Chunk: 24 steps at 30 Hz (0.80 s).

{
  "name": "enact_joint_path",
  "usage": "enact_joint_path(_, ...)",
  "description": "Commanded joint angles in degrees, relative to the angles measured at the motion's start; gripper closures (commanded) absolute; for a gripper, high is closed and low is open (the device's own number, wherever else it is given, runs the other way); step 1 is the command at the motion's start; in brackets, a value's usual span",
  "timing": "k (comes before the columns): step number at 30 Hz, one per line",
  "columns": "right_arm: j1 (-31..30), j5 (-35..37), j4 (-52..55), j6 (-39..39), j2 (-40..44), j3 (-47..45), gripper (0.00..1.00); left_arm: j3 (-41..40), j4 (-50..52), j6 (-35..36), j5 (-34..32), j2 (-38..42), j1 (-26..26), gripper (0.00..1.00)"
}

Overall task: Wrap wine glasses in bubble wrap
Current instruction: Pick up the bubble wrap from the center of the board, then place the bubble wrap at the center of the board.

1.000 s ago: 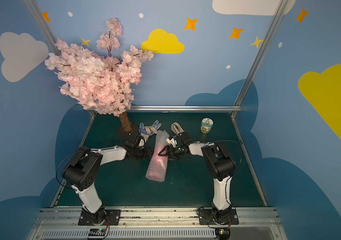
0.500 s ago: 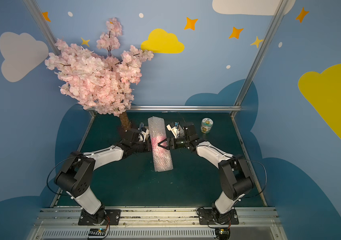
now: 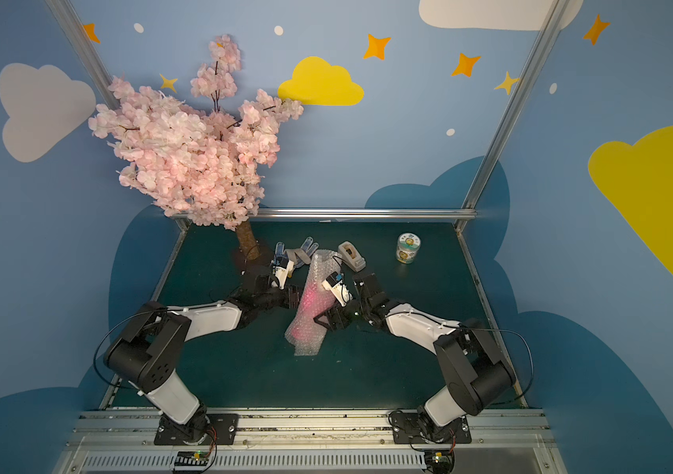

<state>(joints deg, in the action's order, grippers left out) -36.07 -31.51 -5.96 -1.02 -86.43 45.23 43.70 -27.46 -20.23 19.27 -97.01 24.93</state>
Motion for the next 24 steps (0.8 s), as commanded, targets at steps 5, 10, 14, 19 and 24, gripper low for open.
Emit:
enact_joint_path(5, -2.7, 8.1, -3.3, 5.8, 7.1, 1.9, 0.16, 1.0, -6.6, 4.8, -0.5, 2.6, 0.0, 0.44)
enact_joint_path(10, -4.1, 11.2, 3.1, 11.2, 6.8, 6.0, 0.16, 3.1, -4.5, 7.3, -1.3, 1.9, -0.1, 0.44)
enact_joint_path(14, -4.0, 11.8, 5.9, 12.8, 5.5, 6.0, 0.16, 3.1, -3.3, 8.6, -2.3, 1.9, -0.1, 0.44)
enact_joint_path(19, -4.0, 12.7, 7.9, 12.0, 6.0, 4.7, 0.16, 2.2, -3.0, 9.2, -4.0, 2.9, -0.1, 0.44)
enact_joint_path(24, -3.8, 16.5, 7.3, 10.3, 9.8, 1.4, 0.16, 2.5, -0.4, 10.4, -5.4, 4.4, 0.3, 0.44)
